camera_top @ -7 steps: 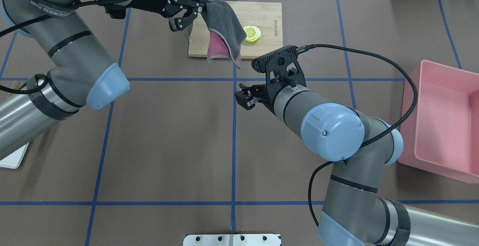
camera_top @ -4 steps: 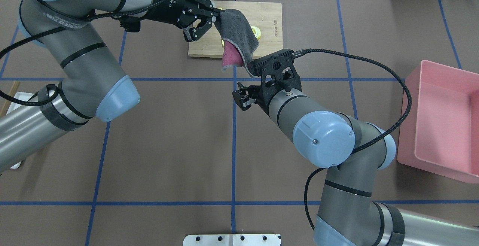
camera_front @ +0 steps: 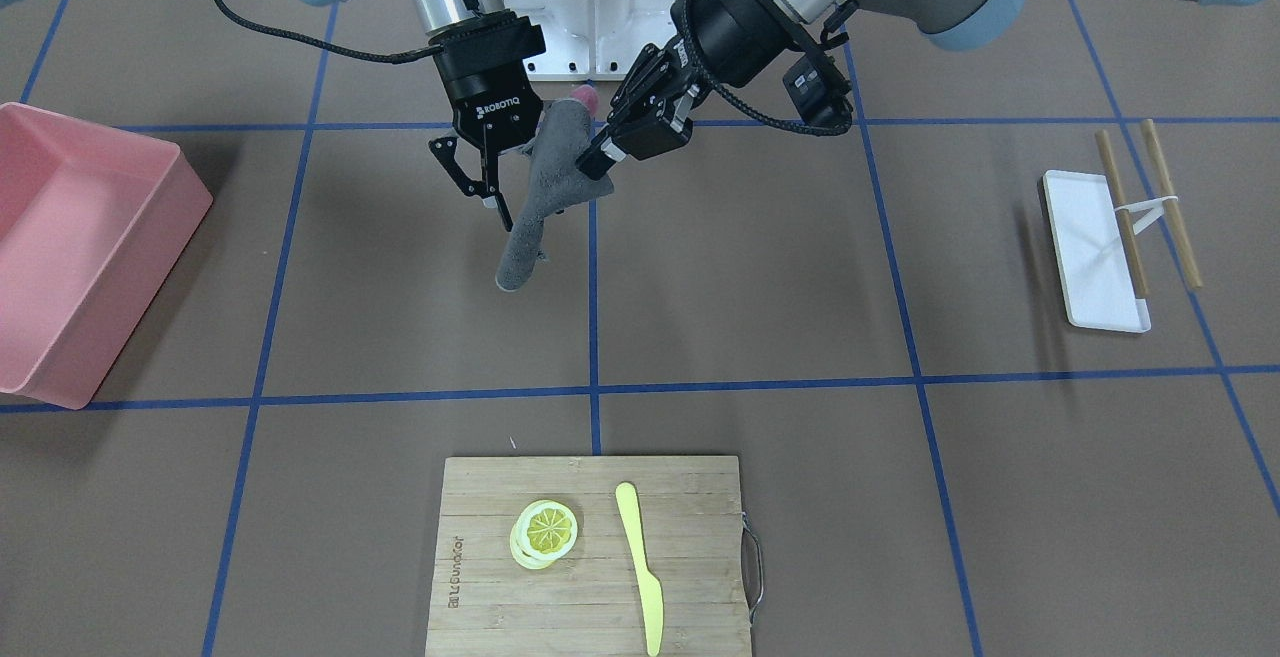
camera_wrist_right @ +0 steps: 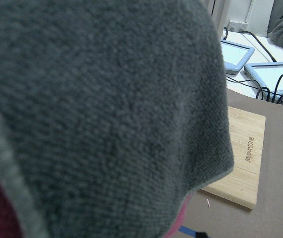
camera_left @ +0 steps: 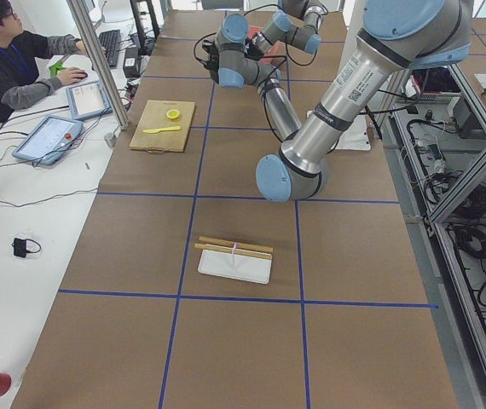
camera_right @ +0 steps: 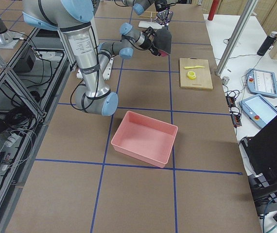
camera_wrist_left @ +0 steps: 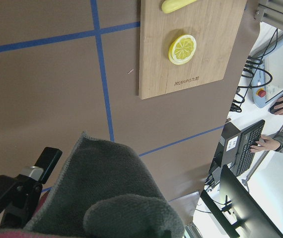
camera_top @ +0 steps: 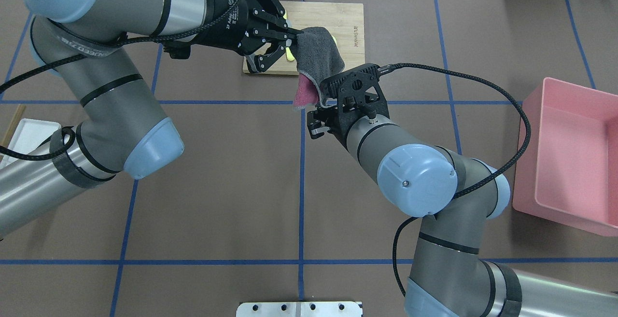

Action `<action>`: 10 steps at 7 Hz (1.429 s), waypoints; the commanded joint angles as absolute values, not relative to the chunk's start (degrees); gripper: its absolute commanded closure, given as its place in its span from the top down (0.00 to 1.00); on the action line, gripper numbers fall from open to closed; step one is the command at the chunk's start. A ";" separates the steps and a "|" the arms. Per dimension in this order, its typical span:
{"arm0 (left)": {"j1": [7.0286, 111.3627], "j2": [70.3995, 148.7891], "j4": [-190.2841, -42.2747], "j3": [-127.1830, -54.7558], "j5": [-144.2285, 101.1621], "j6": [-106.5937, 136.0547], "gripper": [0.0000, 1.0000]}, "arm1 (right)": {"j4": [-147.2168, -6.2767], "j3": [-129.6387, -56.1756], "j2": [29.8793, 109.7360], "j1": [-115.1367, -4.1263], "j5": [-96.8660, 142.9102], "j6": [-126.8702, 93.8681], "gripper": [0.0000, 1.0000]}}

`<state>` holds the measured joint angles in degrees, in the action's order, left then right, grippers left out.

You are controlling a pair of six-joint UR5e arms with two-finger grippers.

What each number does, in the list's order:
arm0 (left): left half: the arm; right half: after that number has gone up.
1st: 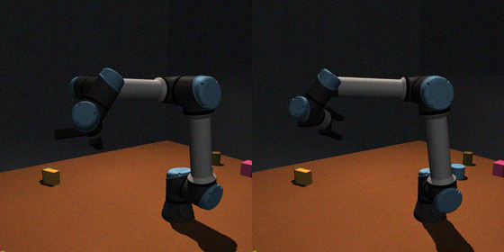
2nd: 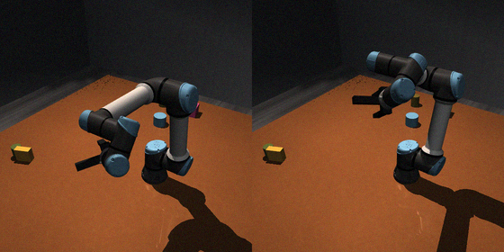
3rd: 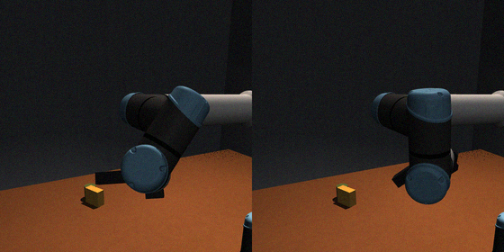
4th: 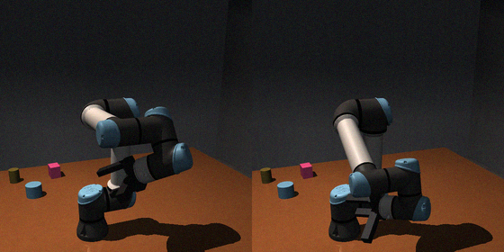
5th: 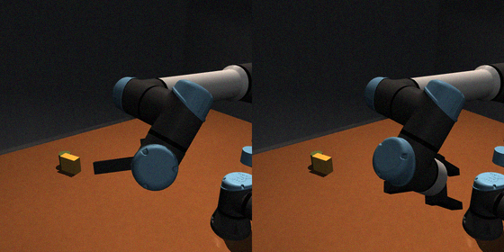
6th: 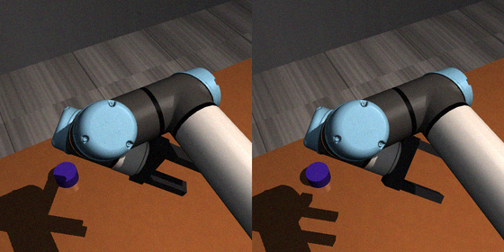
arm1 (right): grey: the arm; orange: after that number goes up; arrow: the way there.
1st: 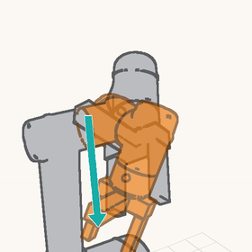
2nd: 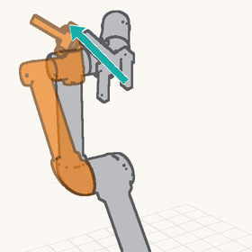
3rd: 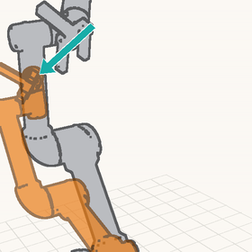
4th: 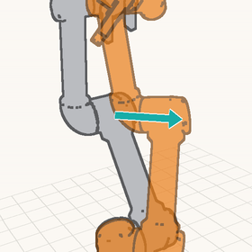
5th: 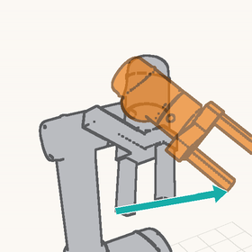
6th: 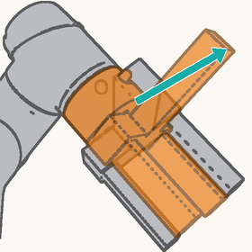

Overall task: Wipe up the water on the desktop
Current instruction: 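Grasp the hanging towel edge with the right gripper below the left gripper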

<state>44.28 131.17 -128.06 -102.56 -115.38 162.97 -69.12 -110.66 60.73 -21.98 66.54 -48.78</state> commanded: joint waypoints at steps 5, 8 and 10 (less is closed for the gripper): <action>44.03 130.08 -128.06 -105.38 -115.58 163.74 0.00 | -68.99 -110.92 60.73 -22.24 65.84 -48.78 0.00; 44.03 129.90 -128.06 -105.03 -115.58 163.48 0.00 | -69.08 -110.92 61.34 -22.24 65.83 -48.87 0.00; 44.12 129.73 -128.06 -104.77 -115.66 162.86 0.00 | -69.08 -111.00 61.87 -22.32 65.92 -48.34 0.00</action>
<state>44.04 129.86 -128.06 -104.91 -115.63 163.20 -69.11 -110.93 61.50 -22.29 65.85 -48.70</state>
